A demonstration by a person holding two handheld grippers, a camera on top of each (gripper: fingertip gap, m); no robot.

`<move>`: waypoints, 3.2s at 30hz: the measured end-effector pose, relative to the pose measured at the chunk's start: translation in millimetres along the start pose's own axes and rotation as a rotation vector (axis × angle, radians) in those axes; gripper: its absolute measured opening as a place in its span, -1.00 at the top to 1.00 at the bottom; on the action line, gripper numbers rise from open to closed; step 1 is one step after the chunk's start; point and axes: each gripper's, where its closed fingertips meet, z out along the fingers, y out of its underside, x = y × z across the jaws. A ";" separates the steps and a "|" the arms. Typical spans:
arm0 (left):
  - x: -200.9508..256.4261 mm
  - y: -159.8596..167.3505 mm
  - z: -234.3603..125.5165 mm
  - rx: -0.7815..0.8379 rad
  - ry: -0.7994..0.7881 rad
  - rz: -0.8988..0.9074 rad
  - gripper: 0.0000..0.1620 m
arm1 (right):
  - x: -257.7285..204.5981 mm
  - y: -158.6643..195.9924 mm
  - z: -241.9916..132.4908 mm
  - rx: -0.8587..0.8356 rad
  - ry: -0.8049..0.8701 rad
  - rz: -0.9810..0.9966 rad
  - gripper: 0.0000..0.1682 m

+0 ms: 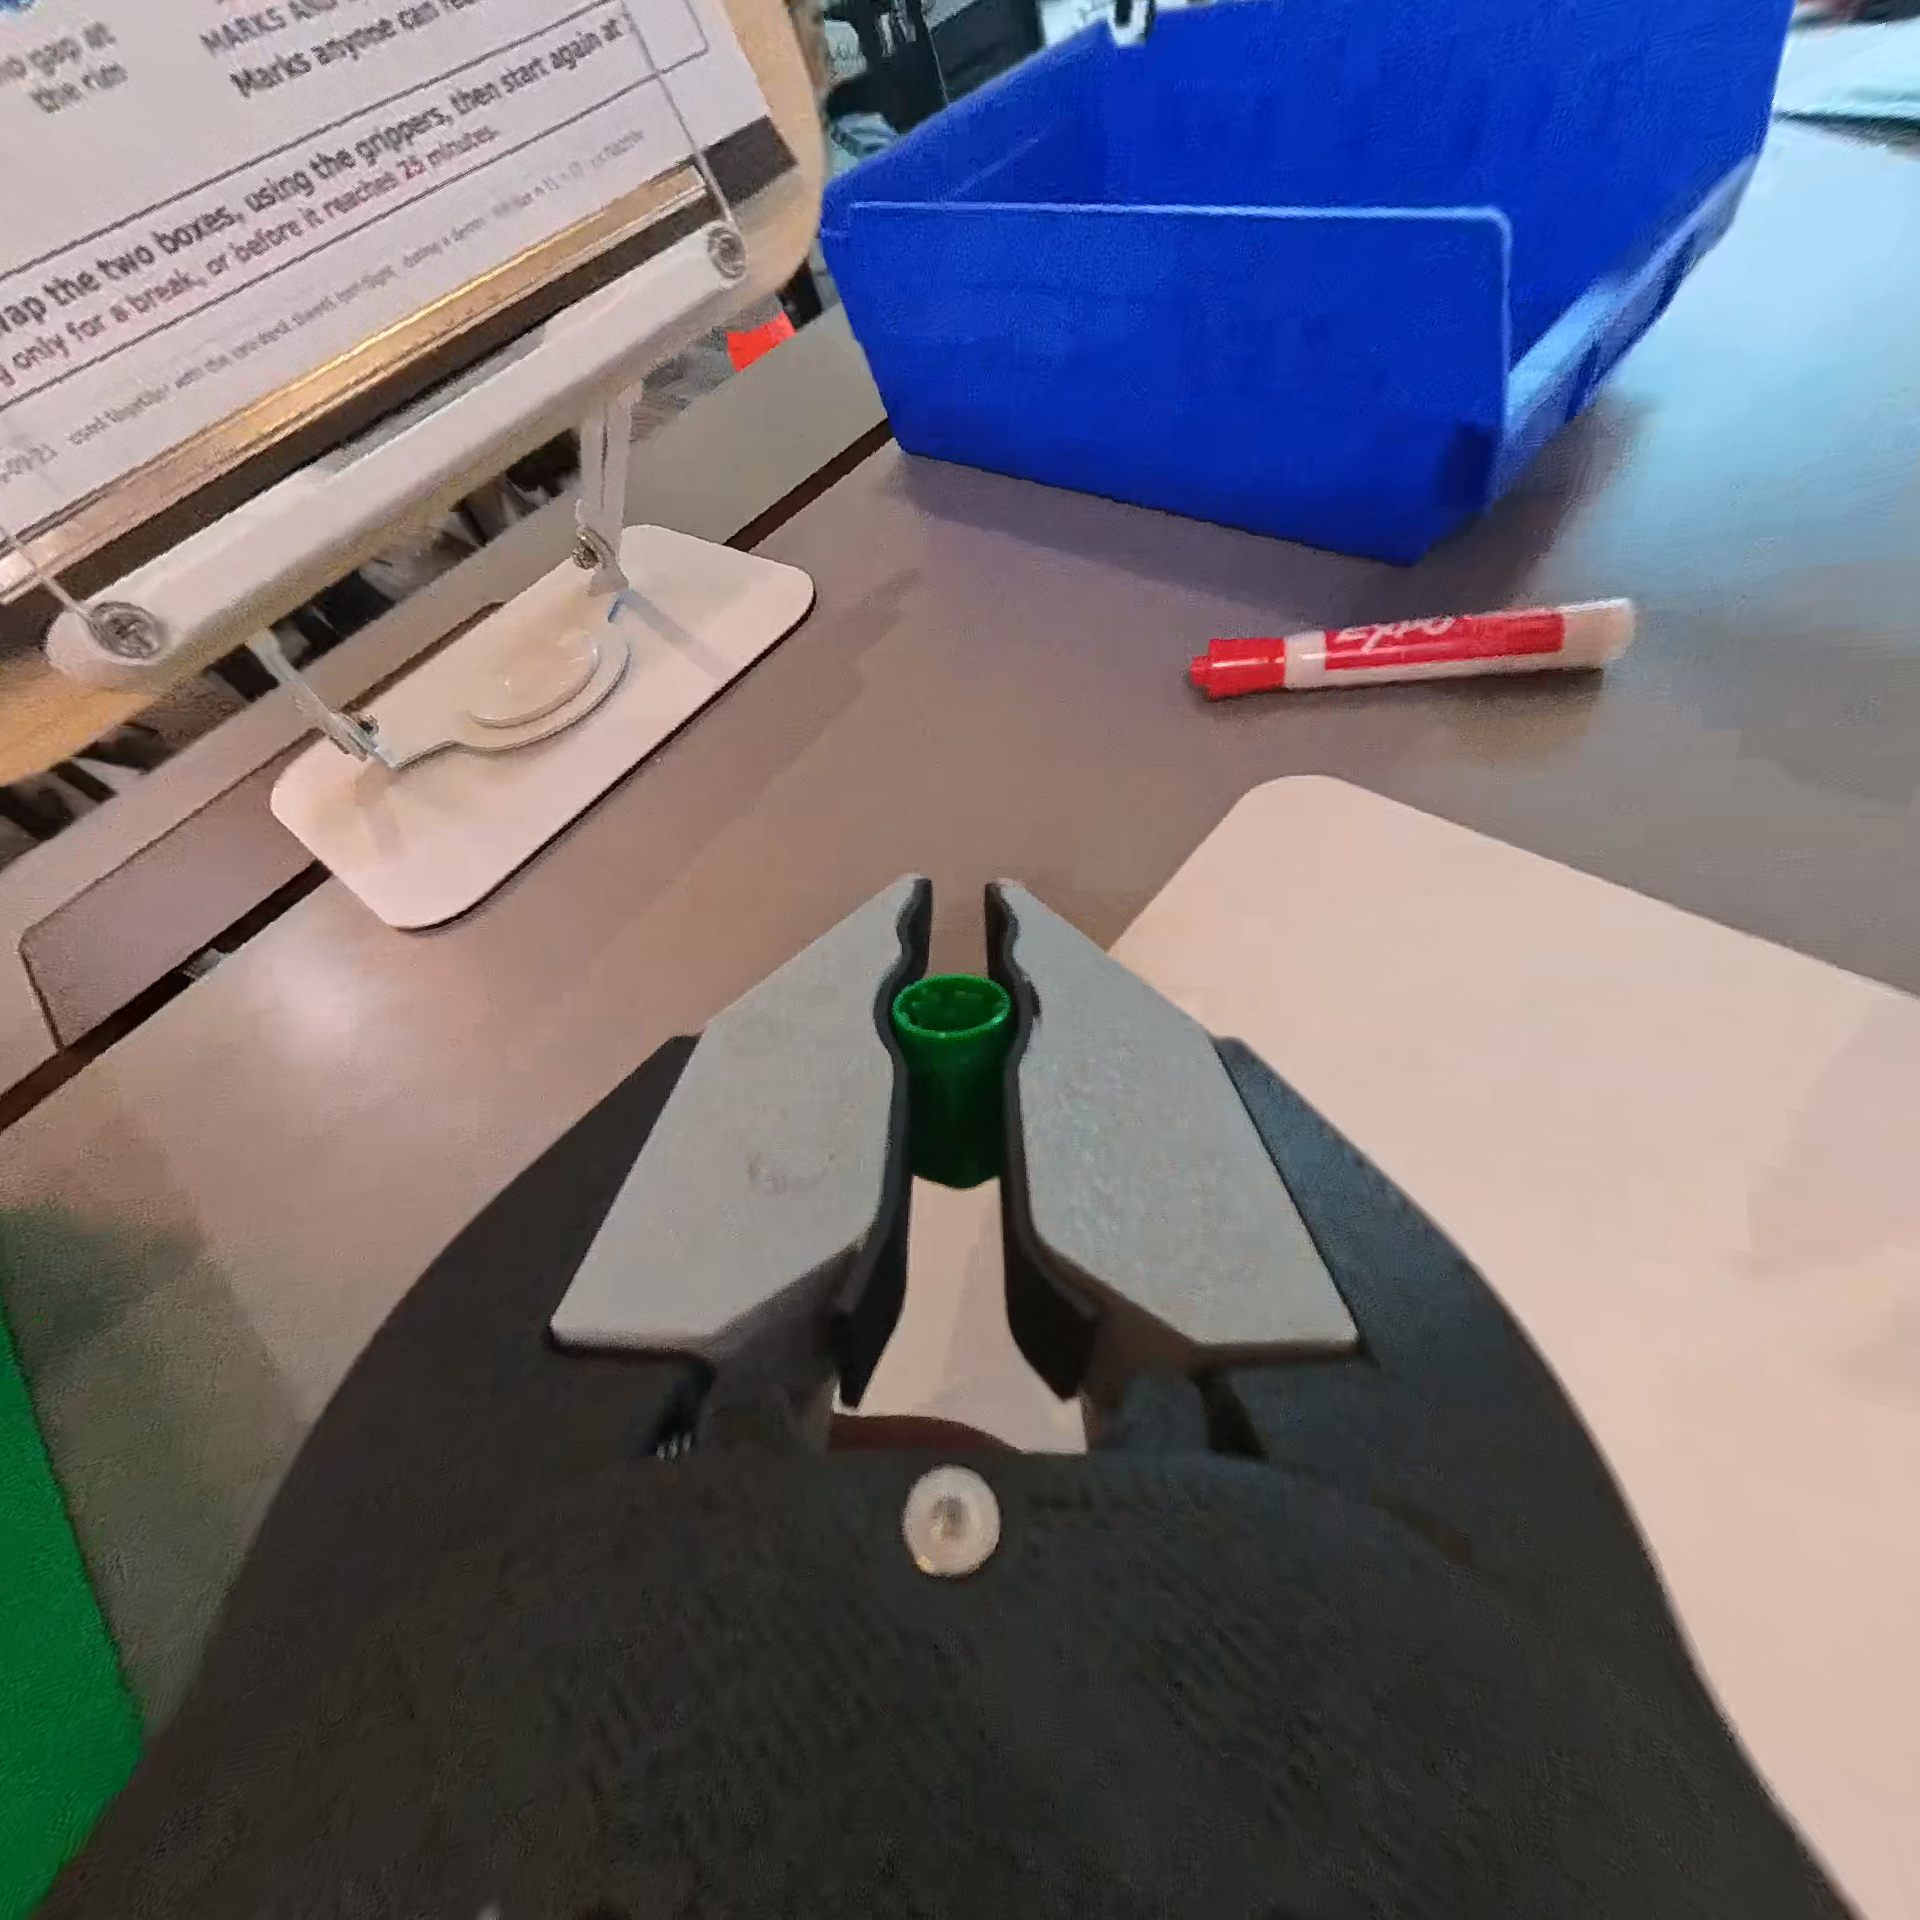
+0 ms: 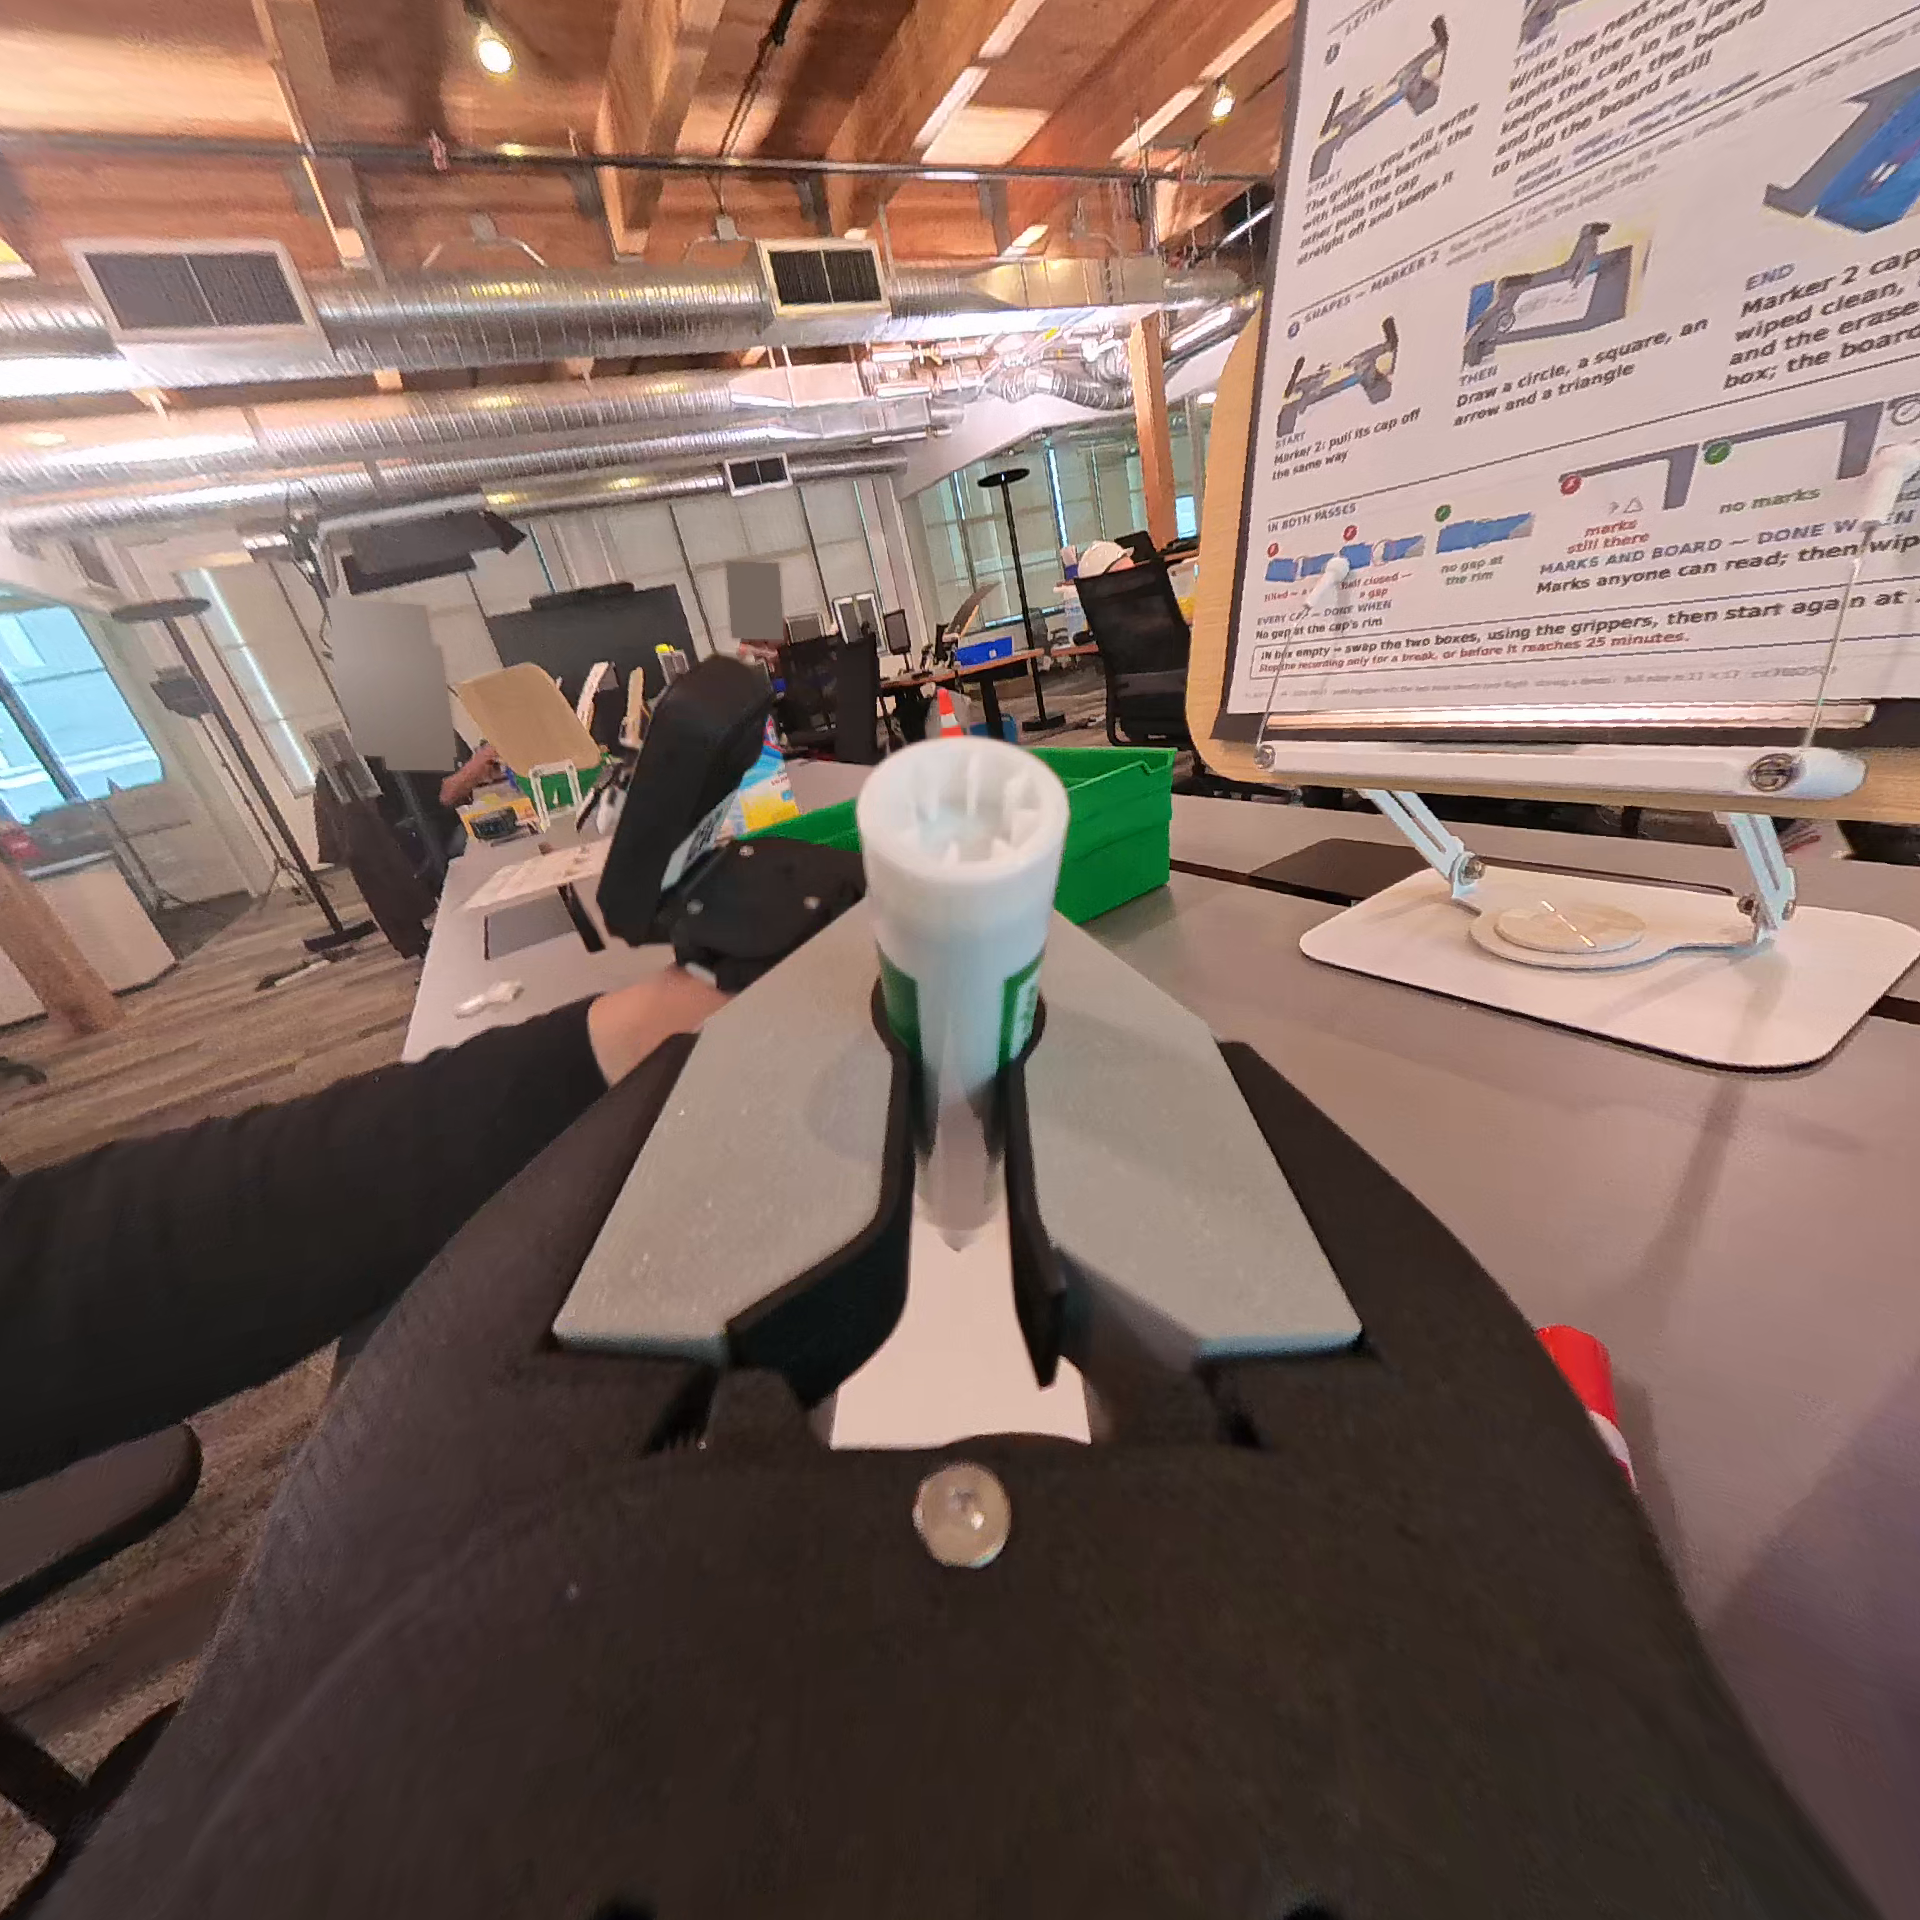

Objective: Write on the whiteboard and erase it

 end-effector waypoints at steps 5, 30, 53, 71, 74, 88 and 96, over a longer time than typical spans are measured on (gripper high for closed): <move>-6.5 -14.1 -6.7 0.119 0.109 -0.248 0.90 | 3.1 20.7 9.7 -0.112 0.017 -0.029 0.90; 88.4 -72.0 -96.6 0.527 0.679 -0.188 0.89 | -35.9 102.6 50.0 -0.664 -0.170 -0.399 0.90; 78.4 -77.2 -96.3 0.563 0.568 -0.148 0.89 | 3.6 121.9 10.8 -1.136 -0.133 -0.491 0.90; -15.2 17.0 -27.8 0.011 0.049 -0.396 0.89 | 18.5 149.7 -30.9 -1.331 -0.084 -0.317 0.89; -15.1 21.5 -26.5 -0.011 0.043 -0.384 0.89 | 19.0 158.8 -44.0 -1.448 -0.136 -0.211 0.89; -6.4 19.4 -24.1 -0.016 0.039 -0.311 0.89 | 32.9 167.0 -74.0 -1.897 -0.122 -0.284 0.89; -7.4 17.2 -26.5 -0.004 0.042 -0.314 0.89 | 33.3 167.8 -67.7 -1.877 -0.107 -0.305 0.84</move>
